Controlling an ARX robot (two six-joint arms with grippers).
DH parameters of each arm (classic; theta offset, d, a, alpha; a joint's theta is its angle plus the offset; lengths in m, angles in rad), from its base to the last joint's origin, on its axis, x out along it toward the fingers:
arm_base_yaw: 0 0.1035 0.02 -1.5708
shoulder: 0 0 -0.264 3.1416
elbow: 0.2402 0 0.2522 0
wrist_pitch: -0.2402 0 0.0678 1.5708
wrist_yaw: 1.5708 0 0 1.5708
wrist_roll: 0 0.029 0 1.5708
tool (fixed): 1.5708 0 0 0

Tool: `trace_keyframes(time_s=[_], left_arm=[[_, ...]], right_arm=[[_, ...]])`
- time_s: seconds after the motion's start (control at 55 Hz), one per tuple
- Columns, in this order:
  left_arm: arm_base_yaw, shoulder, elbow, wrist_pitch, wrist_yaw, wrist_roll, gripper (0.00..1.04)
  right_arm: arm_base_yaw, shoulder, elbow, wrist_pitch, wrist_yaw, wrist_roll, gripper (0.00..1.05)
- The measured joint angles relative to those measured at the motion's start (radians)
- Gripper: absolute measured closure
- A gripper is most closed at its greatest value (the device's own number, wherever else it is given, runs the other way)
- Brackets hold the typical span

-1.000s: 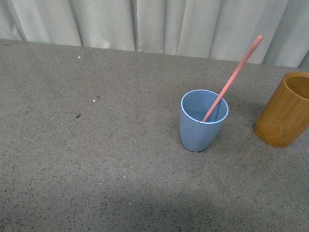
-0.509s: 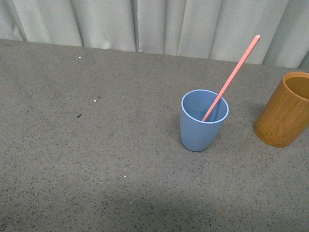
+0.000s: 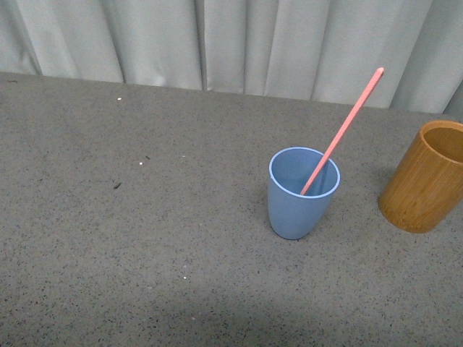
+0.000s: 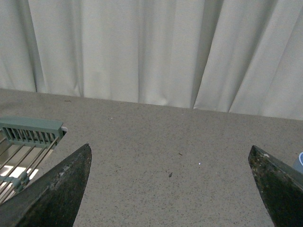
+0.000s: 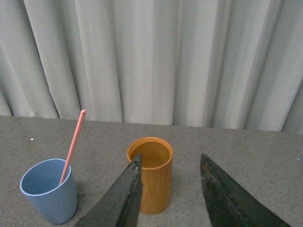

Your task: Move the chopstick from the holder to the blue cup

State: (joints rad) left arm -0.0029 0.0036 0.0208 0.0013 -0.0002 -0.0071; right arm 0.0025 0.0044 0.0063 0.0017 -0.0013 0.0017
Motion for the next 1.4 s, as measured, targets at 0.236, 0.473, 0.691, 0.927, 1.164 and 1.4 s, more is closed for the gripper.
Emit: trace_keyframes(time_s=[0.236,0.473,0.691,0.927,1.164,1.4], left_arm=[[0.000,0.000,0.000,0.000,0.000,0.000,0.07],[0.000,0.000,0.000,0.000,0.000,0.000,0.07],[0.000,0.000,0.000,0.000,0.000,0.000,0.07],[0.000,0.000,0.000,0.000,0.000,0.000,0.07],[0.000,0.000,0.000,0.000,0.000,0.000,0.07],[0.000,0.000,0.000,0.000,0.000,0.000,0.07]], right_arm=[[0.000,0.000,0.000,0.000,0.000,0.000,0.17],[0.000,0.000,0.000,0.000,0.000,0.001,0.09],[0.000,0.000,0.000,0.000,0.000,0.001,0.09],[0.000,0.000,0.000,0.000,0.000,0.000,0.09],[0.000,0.000,0.000,0.000,0.000,0.001,0.09],[0.000,0.000,0.000,0.000,0.000,0.001,0.09]])
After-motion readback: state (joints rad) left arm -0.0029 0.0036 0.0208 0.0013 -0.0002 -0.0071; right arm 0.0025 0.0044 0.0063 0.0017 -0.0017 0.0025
